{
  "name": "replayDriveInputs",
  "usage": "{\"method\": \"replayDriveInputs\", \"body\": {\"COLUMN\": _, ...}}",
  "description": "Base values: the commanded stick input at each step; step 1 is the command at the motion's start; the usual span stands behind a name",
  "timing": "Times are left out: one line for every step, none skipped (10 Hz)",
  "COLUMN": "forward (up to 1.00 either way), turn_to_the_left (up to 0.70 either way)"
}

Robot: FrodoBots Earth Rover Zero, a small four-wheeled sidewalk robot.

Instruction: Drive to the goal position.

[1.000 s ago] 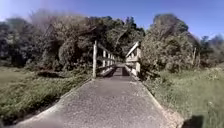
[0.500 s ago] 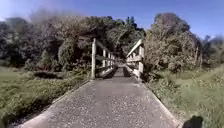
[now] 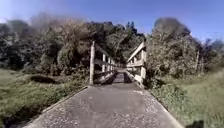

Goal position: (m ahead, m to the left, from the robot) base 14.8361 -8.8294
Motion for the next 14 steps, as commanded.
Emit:
{"method": "replayDriveInputs", "body": {"forward": 0.50, "turn_to_the_left": 0.00}}
{"method": "replayDriveInputs", "body": {"forward": 0.50, "turn_to_the_left": 0.00}}
{"method": "replayDriveInputs", "body": {"forward": 0.50, "turn_to_the_left": 0.00}}
{"method": "replayDriveInputs", "body": {"forward": 0.50, "turn_to_the_left": 0.00}}
{"method": "replayDriveInputs", "body": {"forward": 0.50, "turn_to_the_left": 0.00}}
{"method": "replayDriveInputs", "body": {"forward": 0.50, "turn_to_the_left": 0.00}}
{"method": "replayDriveInputs", "body": {"forward": 0.50, "turn_to_the_left": 0.00}}
{"method": "replayDriveInputs", "body": {"forward": 0.50, "turn_to_the_left": 0.00}}
{"method": "replayDriveInputs", "body": {"forward": 0.50, "turn_to_the_left": 0.00}}
{"method": "replayDriveInputs", "body": {"forward": 0.50, "turn_to_the_left": 0.00}}
{"method": "replayDriveInputs", "body": {"forward": 0.50, "turn_to_the_left": 0.00}}
{"method": "replayDriveInputs", "body": {"forward": 0.50, "turn_to_the_left": 0.00}}
{"method": "replayDriveInputs", "body": {"forward": 0.50, "turn_to_the_left": 0.00}}
{"method": "replayDriveInputs", "body": {"forward": 0.50, "turn_to_the_left": 0.00}}
